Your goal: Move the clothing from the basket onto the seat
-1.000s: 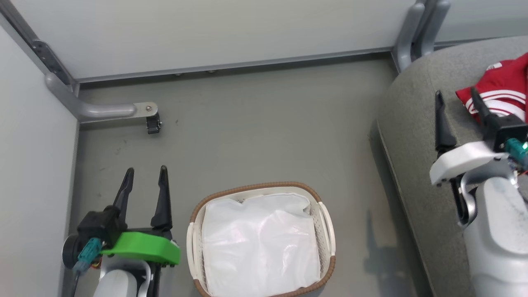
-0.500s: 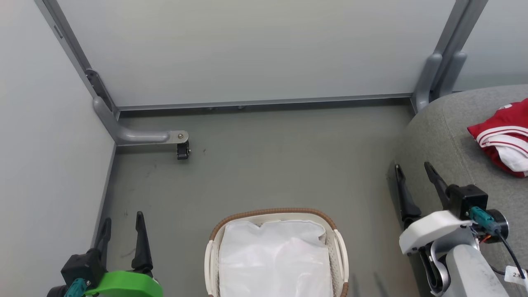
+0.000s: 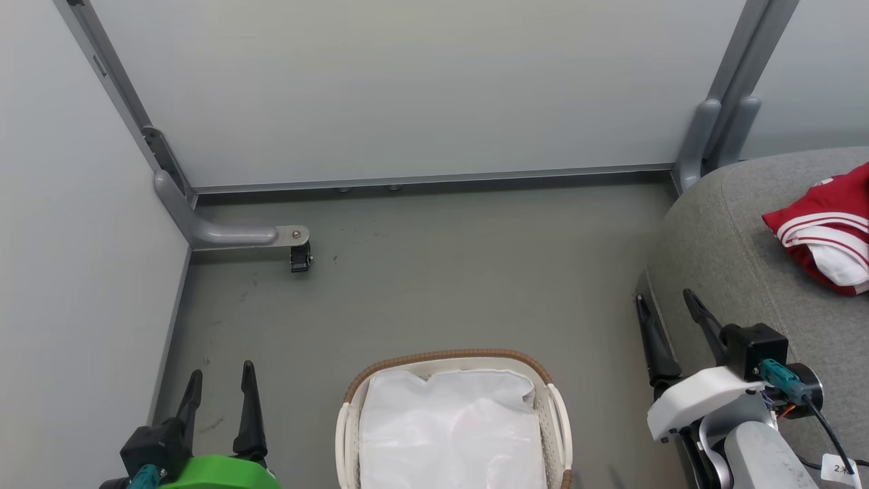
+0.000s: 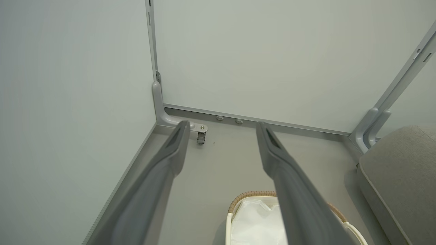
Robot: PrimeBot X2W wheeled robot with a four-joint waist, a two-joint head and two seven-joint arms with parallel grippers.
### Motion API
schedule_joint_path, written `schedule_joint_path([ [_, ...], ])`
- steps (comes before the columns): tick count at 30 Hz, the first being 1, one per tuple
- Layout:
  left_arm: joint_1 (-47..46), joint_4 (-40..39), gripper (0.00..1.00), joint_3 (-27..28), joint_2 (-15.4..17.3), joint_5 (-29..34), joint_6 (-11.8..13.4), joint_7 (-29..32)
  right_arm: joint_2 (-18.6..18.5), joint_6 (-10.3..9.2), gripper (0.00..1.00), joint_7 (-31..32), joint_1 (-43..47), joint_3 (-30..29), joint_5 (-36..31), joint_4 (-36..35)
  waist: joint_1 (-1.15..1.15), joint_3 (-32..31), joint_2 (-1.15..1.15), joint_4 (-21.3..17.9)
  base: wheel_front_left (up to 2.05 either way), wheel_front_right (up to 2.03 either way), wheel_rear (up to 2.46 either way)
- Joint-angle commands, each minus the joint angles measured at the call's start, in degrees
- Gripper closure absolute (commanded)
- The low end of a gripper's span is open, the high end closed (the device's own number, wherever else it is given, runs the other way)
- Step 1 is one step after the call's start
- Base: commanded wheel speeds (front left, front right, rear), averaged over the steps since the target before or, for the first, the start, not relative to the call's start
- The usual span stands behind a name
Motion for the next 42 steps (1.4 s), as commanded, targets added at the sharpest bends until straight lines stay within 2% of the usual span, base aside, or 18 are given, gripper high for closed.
schedule_joint_path([
  [1, 0.34, 0.06, 0.00, 0.13, 0.06, -0.44, 0.30, -0.03, -0.20, -0.04, 0.00, -0.13, 0.51, 0.00, 0.44, -0.25, 0.00, 0.00, 0.00, -0.01, 0.00, 0.00, 0.00],
  [6, 0.31, -0.28, 0.00, 0.26, 0.05, -1.10, 0.11, -0.02, -0.20, -0.04, 0.00, -0.13, 0.97, 0.06, 0.45, -0.48, 0.00, 0.01, 0.00, 0.14, 0.00, 0.00, 0.00],
  [7, -0.01, 0.05, 1.00, 0.02, -0.01, -1.19, 0.14, 0.02, 0.02, 0.00, 1.00, 0.02, 0.17, 0.04, 0.16, -0.13, 0.00, 0.01, 0.00, 0.09, 0.00, 0.00, 0.00],
  [11, -0.02, 1.86, 1.00, 0.05, -0.21, -2.19, 0.11, 0.35, 0.44, 0.00, 1.00, 0.56, 1.01, -0.17, 0.93, 1.58, 0.00, 0.00, 0.00, 0.07, 0.00, 0.00, 0.00],
  [25, -1.41, 0.73, 1.00, 1.58, -0.15, -16.13, -0.40, 4.34, 0.32, 0.00, 1.00, 4.53, 1.75, -1.44, 16.46, -0.61, 0.00, -0.03, 0.00, -0.03, 0.00, 0.00, 0.00],
  [42, -2.78, -0.46, 1.00, 3.07, -0.09, -29.98, -0.90, 8.24, 0.19, -0.01, 1.00, 8.33, 2.62, -2.62, 31.83, -2.84, 0.00, -0.07, 0.00, -0.15, 0.00, 0.00, 0.00],
])
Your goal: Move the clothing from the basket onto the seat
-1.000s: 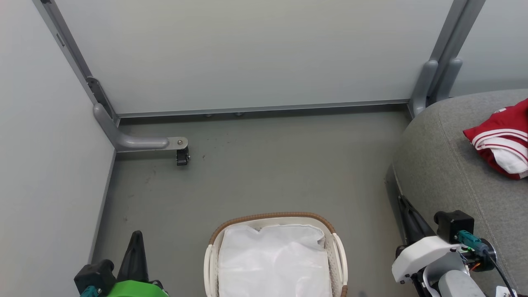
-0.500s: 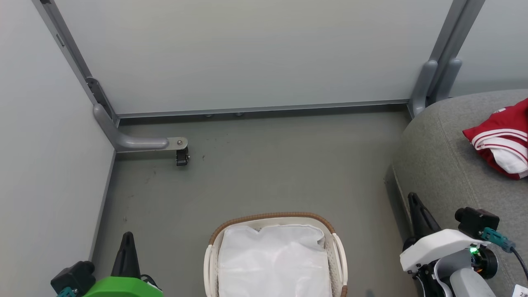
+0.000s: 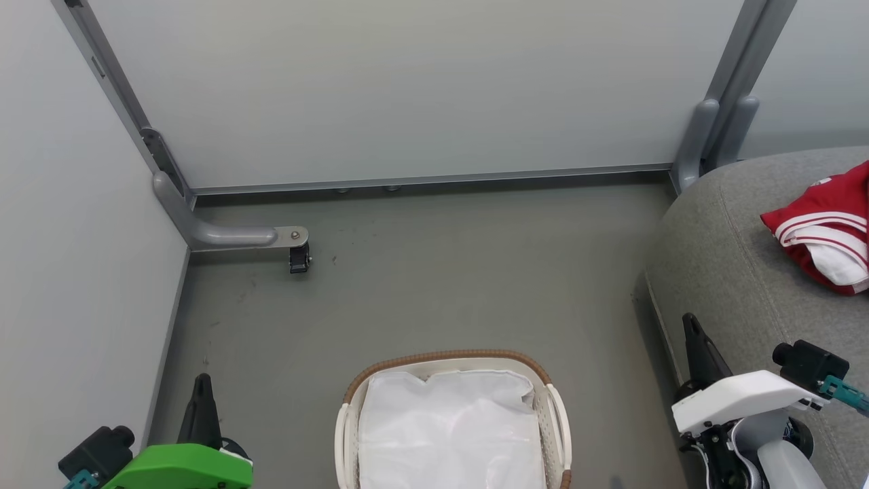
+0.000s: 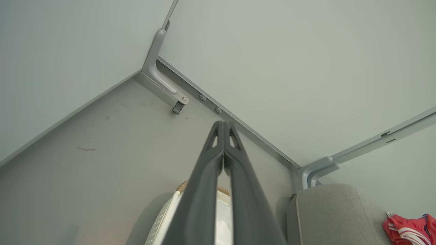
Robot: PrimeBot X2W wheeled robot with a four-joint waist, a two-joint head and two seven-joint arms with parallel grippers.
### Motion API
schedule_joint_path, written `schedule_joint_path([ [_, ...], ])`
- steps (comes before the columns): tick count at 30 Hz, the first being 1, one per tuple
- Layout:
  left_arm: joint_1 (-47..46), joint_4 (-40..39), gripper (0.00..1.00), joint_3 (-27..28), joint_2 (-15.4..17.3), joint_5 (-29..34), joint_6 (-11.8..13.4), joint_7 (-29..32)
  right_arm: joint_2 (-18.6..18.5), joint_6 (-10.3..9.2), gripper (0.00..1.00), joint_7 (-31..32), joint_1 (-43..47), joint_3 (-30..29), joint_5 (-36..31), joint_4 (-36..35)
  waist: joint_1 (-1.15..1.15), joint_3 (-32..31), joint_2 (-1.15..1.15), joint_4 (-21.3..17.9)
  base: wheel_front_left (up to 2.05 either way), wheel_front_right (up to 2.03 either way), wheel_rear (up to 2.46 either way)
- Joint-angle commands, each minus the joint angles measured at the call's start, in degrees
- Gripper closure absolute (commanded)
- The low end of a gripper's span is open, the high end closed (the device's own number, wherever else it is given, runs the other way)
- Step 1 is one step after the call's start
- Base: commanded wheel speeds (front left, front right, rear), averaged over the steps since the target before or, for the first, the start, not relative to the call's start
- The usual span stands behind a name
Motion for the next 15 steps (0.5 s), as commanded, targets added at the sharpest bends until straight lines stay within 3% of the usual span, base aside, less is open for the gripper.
schedule_joint_path([
  [1, -1.76, -1.01, 1.00, 0.38, 0.25, -2.05, -0.36, 0.43, -0.38, -0.01, 1.00, 0.53, -0.07, -0.36, 2.14, -1.20, 0.00, 0.00, 0.00, -0.01, 0.00, 0.00, 0.00],
  [15, -2.75, -1.75, 1.00, 1.48, 0.30, -11.64, -0.69, 3.17, -0.47, -0.01, 1.00, 3.25, 0.39, -1.26, 12.79, -2.63, 0.00, -0.04, 0.00, -0.11, 0.00, 0.00, 0.00],
])
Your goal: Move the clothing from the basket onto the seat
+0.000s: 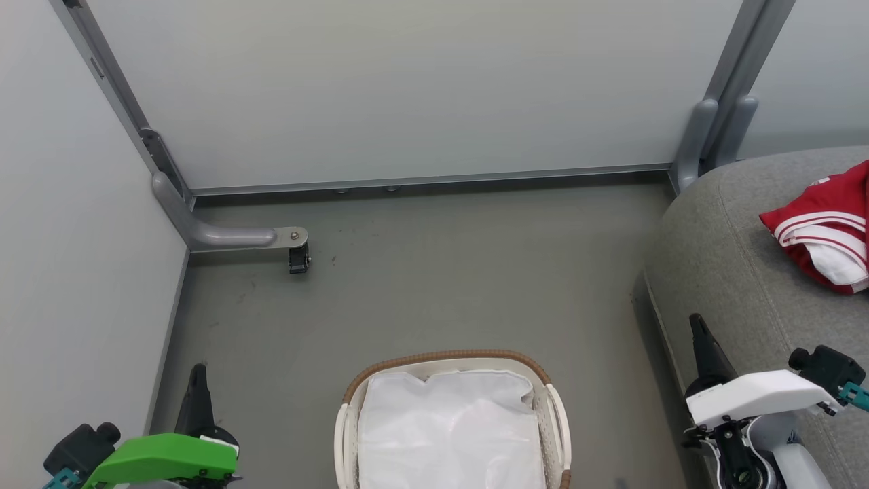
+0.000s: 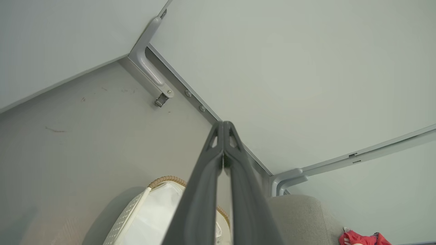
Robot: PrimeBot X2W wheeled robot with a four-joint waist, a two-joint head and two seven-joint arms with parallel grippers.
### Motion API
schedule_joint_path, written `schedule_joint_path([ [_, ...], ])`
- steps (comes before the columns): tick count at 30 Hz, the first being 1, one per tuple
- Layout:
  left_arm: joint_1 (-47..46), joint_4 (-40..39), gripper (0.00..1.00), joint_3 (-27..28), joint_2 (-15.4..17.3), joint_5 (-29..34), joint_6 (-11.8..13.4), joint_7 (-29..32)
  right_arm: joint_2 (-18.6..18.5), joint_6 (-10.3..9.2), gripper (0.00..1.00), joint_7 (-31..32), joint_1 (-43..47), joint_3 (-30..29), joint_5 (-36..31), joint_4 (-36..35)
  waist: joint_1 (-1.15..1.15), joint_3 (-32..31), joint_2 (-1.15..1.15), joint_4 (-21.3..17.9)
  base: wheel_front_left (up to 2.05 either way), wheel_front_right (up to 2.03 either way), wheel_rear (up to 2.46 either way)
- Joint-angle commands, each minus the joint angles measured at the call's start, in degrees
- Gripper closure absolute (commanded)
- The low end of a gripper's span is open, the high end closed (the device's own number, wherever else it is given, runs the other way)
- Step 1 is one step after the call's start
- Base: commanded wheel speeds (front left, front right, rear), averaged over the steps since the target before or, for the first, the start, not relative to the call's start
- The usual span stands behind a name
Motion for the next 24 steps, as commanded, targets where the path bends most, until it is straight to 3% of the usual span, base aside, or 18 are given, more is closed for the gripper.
schedule_joint_path([
  [1, -1.74, -0.79, 1.00, 0.47, 0.29, -1.81, -0.25, 0.38, -0.39, -0.01, 1.00, 0.43, -0.19, -0.32, 1.91, -1.03, 0.00, 0.00, 0.00, -0.01, 0.00, 0.00, 0.00],
  [24, -3.04, -1.83, 1.00, 1.93, 0.37, -14.96, -0.73, 4.16, -0.51, -0.02, 1.00, 4.20, 0.63, -1.56, 16.51, -2.97, 0.00, -0.06, 0.00, -0.17, 0.00, 0.00, 0.00],
])
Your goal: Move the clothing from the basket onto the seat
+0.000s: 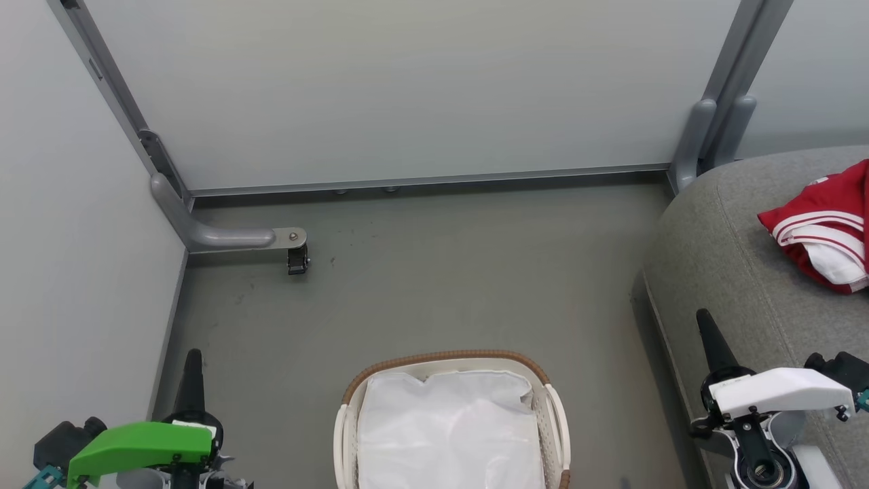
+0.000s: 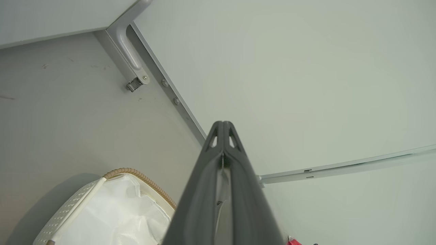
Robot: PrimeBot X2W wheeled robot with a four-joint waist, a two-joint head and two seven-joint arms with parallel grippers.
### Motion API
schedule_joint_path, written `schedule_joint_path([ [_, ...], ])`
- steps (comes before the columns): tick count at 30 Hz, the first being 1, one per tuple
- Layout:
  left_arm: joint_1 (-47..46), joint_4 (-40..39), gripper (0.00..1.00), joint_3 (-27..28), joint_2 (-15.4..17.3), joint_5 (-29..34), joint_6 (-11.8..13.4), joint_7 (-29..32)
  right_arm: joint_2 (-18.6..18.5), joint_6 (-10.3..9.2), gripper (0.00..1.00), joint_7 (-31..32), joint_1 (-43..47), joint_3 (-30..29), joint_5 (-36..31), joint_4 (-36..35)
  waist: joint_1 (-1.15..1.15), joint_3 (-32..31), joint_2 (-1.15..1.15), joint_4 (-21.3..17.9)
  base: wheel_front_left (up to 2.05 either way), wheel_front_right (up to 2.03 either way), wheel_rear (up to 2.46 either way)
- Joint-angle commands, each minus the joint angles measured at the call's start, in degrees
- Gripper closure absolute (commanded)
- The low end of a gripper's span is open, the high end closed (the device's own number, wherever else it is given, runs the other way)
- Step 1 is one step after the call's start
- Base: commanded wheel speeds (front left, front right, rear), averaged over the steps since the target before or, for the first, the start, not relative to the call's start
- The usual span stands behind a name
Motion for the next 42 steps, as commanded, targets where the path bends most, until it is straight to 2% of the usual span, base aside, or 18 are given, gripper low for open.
schedule_joint_path([
  [1, -1.52, -0.68, 1.00, 0.41, 0.37, -1.58, -0.27, 0.34, -0.38, -0.02, 1.00, 0.48, 0.35, -0.27, 1.66, -0.85, 0.00, 0.00, 0.00, -0.01, 0.00, 0.00, 0.00],
  [42, -3.07, -1.98, 1.00, 2.39, 0.46, -19.29, -0.96, 5.50, -0.54, -0.03, 1.00, 5.61, 1.39, -1.95, 21.33, -3.36, 0.00, -0.10, 0.00, -0.30, 0.00, 0.00, 0.00],
])
